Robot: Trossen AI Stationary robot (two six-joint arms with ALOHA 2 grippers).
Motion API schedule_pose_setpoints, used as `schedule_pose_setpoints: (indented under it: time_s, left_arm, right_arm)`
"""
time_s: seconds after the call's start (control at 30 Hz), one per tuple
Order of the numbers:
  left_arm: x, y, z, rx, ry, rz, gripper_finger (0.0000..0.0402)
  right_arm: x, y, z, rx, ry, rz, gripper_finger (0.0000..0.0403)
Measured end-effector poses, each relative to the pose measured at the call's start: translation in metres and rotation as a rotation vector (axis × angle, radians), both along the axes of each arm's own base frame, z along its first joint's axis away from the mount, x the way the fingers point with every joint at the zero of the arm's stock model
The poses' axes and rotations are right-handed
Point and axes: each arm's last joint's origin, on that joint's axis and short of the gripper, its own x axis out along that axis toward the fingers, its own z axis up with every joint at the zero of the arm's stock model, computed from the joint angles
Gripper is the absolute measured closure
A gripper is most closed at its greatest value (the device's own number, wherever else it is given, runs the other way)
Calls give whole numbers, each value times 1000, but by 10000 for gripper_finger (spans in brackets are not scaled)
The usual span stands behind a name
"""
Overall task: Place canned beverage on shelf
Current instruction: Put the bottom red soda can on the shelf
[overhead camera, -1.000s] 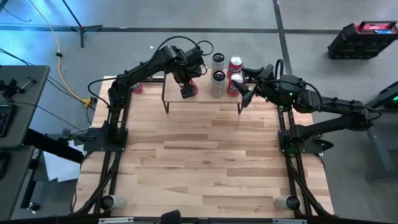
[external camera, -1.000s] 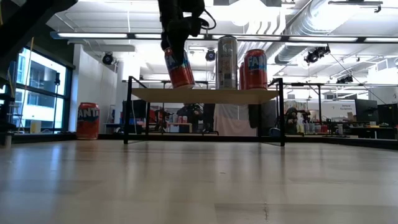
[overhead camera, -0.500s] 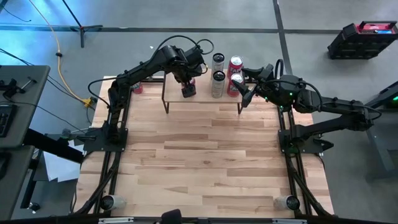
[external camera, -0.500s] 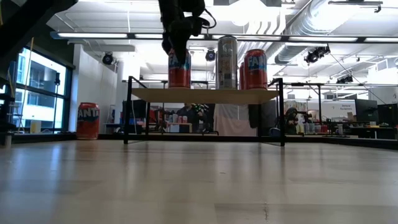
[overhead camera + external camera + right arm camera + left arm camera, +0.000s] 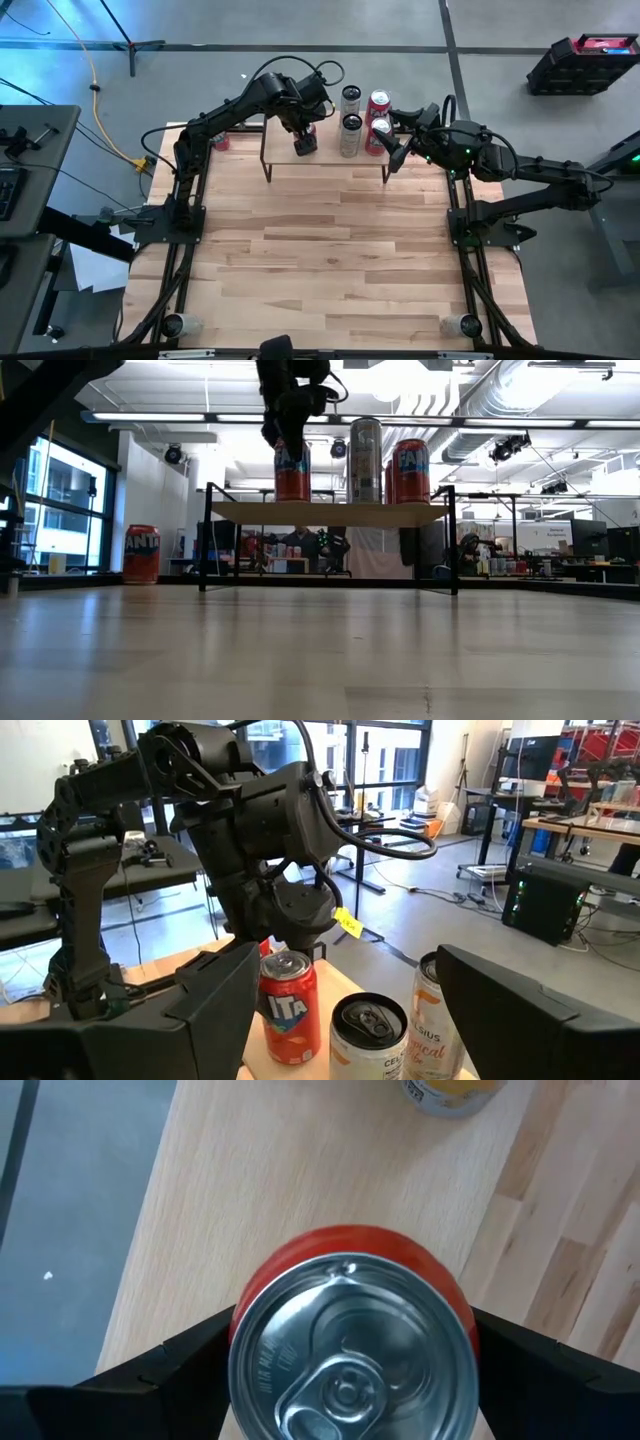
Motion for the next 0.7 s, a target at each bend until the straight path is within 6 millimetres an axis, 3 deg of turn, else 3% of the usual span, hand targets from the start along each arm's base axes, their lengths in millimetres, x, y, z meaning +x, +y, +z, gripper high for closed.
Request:
schedule_pose_setpoints:
  time_s: [0.7]
  left_arm:
    - [0,-1,0,3,6,-51,71]
  right_arm:
    - [0,0,0,-2,2,2,116]
